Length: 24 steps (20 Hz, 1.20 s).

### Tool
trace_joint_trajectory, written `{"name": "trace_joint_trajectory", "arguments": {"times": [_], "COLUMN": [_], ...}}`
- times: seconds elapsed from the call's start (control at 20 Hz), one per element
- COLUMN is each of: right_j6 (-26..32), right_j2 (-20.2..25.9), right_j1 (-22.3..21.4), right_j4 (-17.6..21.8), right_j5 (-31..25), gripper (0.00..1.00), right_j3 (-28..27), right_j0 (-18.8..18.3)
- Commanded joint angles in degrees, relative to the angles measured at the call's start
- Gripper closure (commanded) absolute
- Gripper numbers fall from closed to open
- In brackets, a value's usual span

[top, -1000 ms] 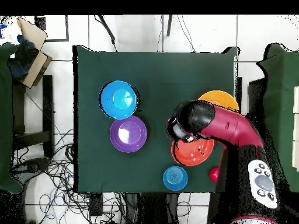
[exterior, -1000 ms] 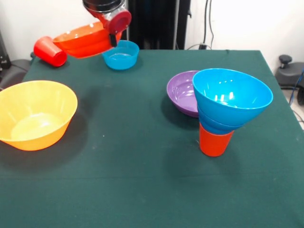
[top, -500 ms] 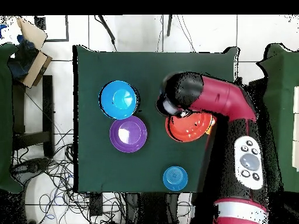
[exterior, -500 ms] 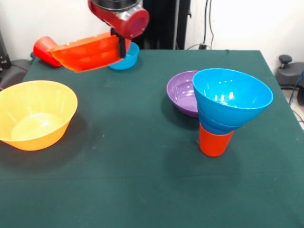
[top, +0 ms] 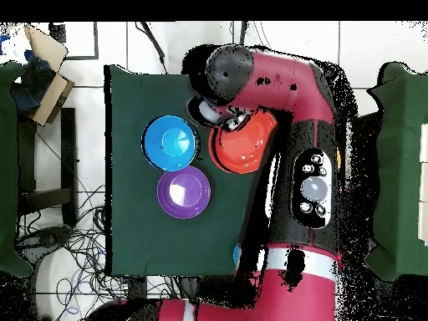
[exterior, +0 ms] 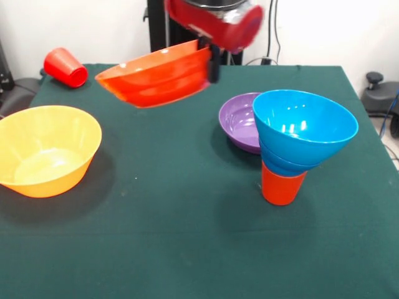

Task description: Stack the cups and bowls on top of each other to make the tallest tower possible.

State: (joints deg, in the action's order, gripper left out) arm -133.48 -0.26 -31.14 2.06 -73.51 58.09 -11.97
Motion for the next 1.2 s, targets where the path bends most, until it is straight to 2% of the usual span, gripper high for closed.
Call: {"name": "trace_joint_trajectory", "arguments": {"times": [0.05,0.2,0.5,0.75,1.0,1.2], "right_j6": [-19.3,-24.1,-30.7,-33.9,-41.2,-43.3], "right_j2": [-0.2,-1.7,-5.0,-5.9,-8.0,-10.1], "right_j1": [6.7,9.5,12.6,14.8,20.1,22.1], "right_j4": [-1.8,-2.6,-4.4,-6.0,-8.7,-10.4], "right_j5": [-10.8,-9.1,-12.7,-15.2,-25.4,-30.7], "gripper": [1.0,1.0,1.0,1.0,1.0,1.0], "right_j3": [-14.0,-16.5,-22.6,-26.1,-36.1,-40.2], "right_j0": [3.3,5.6,8.7,10.1,11.3,11.7]}}
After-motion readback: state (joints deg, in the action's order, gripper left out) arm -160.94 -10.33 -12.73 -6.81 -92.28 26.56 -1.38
